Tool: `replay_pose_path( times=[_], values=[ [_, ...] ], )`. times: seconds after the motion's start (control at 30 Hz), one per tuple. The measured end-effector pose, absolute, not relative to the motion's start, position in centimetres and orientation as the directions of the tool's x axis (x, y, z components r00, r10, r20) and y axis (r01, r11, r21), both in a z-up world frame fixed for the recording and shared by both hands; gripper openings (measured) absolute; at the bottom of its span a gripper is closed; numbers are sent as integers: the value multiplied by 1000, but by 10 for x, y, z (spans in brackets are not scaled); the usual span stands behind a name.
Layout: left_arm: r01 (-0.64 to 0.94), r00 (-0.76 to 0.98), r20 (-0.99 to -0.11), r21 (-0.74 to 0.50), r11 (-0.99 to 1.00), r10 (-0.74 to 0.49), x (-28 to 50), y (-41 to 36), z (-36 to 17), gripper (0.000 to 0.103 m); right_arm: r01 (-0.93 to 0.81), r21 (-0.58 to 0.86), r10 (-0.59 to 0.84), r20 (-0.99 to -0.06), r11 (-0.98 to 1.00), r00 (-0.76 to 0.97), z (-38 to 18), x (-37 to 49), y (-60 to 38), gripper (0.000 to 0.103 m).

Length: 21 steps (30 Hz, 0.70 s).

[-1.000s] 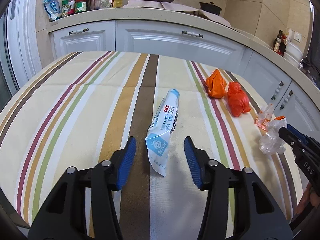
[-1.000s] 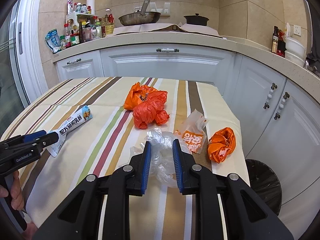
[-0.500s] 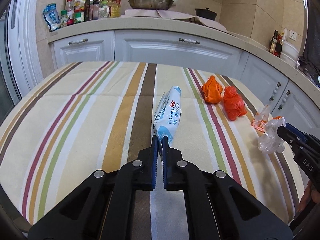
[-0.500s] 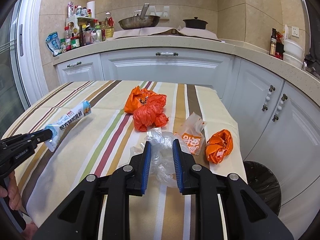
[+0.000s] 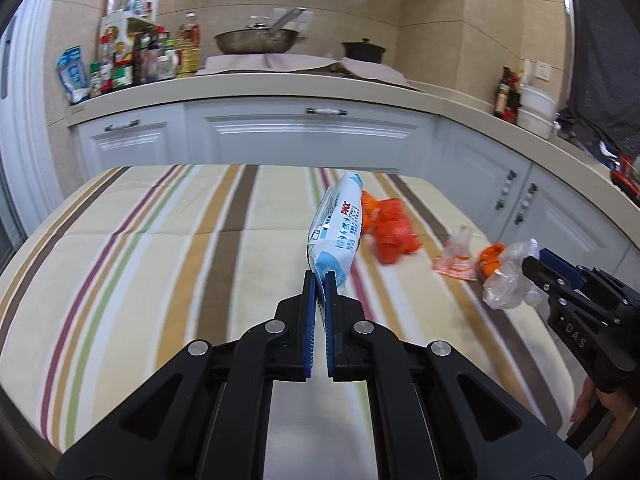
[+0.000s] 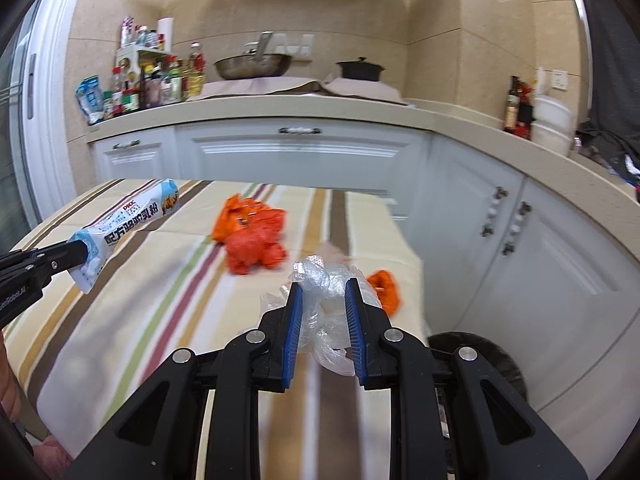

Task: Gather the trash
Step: 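Carry the tube and clear plastic bag over the bin with both grippers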

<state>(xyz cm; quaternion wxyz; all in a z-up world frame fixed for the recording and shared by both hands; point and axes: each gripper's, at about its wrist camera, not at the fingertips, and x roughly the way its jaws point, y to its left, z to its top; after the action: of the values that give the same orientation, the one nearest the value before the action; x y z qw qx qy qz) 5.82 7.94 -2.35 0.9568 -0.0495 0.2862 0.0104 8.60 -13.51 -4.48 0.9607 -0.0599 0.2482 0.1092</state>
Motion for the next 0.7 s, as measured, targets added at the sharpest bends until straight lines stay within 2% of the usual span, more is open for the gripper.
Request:
replay_pose_path(
  times=[0.4,0.7],
  values=[
    [208,817,-528,-101,973,-230,69,-33,-13,4,5,-94,-46,-443,996,895,-36,66,-230,23],
    [323,781,-548,-59,944,-301,75,-120,-25,4,115,-83,-140,-420,990,897,-40,56,-290,23]
  ],
)
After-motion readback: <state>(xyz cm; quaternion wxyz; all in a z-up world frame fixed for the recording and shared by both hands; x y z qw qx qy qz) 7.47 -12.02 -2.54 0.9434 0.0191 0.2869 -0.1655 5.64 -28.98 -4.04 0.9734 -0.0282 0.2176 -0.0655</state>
